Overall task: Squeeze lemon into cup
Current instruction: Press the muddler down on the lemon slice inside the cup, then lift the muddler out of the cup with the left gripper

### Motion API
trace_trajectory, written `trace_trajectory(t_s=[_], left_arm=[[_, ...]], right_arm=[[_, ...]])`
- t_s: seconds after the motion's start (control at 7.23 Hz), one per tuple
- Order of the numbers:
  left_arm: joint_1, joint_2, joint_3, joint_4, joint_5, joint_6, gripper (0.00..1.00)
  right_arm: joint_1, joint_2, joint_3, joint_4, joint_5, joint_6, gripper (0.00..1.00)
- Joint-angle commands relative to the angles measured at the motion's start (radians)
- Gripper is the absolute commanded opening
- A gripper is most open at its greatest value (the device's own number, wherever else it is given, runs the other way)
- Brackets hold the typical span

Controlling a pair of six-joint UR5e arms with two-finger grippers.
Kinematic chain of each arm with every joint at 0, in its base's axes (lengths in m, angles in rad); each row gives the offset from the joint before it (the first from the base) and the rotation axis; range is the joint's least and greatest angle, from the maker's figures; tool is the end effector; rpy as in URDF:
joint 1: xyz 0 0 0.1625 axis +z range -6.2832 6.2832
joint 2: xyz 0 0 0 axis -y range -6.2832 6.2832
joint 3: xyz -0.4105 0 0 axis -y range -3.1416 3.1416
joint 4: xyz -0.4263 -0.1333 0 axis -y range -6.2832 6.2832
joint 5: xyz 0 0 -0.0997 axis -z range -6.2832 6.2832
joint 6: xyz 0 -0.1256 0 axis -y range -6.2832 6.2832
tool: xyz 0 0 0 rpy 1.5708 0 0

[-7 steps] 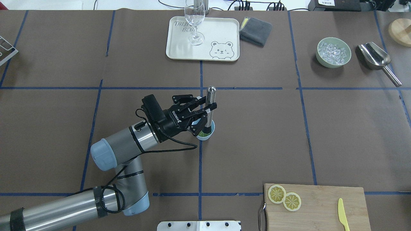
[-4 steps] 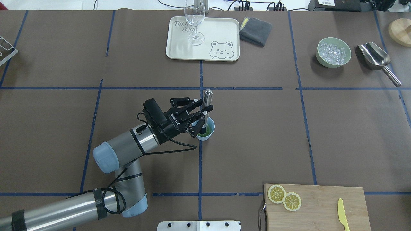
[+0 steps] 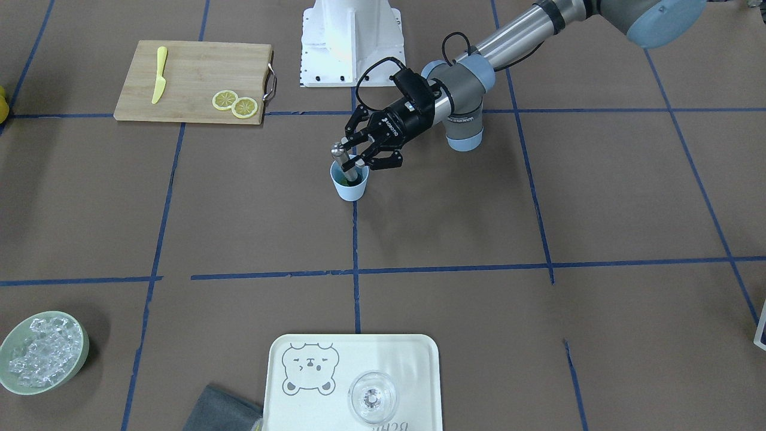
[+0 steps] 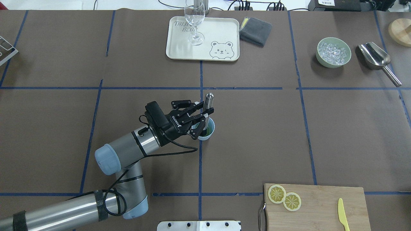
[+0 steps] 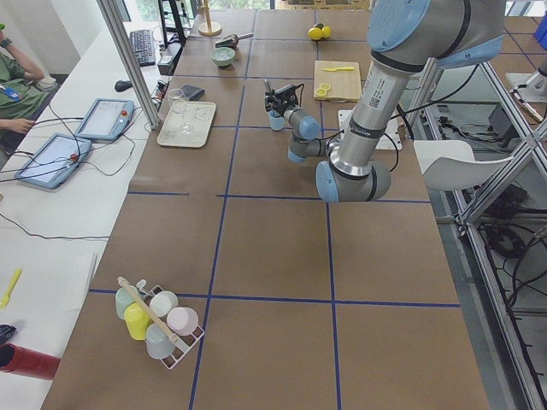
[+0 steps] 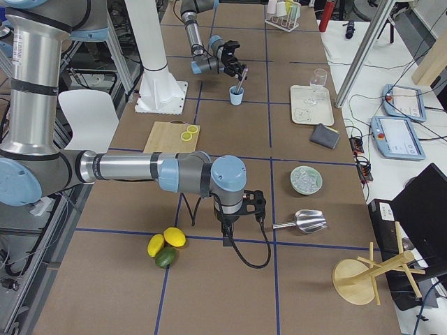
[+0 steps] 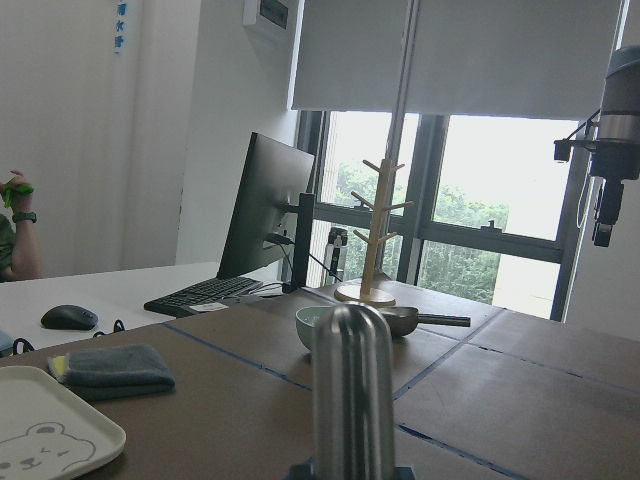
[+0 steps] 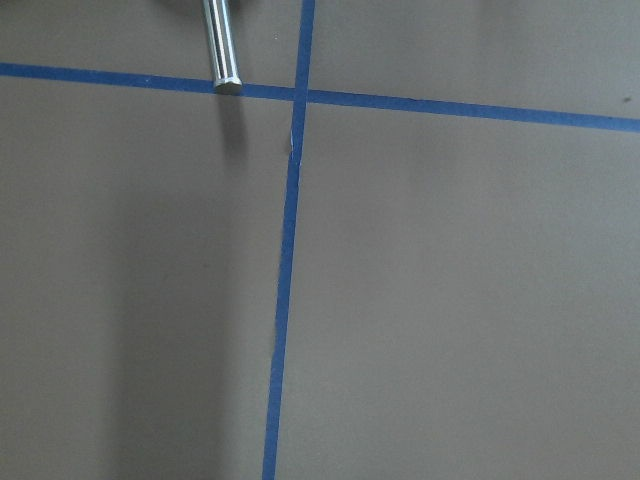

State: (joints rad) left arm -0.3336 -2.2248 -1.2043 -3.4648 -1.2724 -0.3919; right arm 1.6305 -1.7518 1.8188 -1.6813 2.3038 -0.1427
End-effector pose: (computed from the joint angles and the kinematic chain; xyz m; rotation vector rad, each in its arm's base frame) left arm 0.6054 -0.3900 0.2169 1.5969 1.4477 0.1643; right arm 0.0758 -0.4433 0.6353 0.0327 -0.7335 -0.0633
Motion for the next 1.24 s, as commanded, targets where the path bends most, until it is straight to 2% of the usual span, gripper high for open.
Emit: trace_trajectory(t_s=[0.0,0.41,0.69,0.83,1.11], left_arm=[[-0.027,-0.003,-0.063,0.001,-0.005,-0.002,0.0],[-0.082,-0.003,-0.1,0.007,-0.013,-0.027,0.0],[-0.108,0.01,-0.107,0.074,-0.004,-0.155,0.0],[-0.146,0.011,-0.132,0.184,-0.004,-0.239,0.0],[-0.214,0.019,-0.312,0.663,-0.005,-0.291,0.0]], right_arm=[[0.0,0.0,-0.001,0.0,0.002,0.0,1.0],[0.008,-0.002,-0.001,0.0,0.003,-0.003,1.0],[0.008,-0.006,-0.003,0.0,0.003,-0.005,1.0],[0.008,-0.006,-0.001,0.0,0.003,-0.005,1.0],[0.008,-0.006,-0.003,0.0,0.003,-0.005,1.0]])
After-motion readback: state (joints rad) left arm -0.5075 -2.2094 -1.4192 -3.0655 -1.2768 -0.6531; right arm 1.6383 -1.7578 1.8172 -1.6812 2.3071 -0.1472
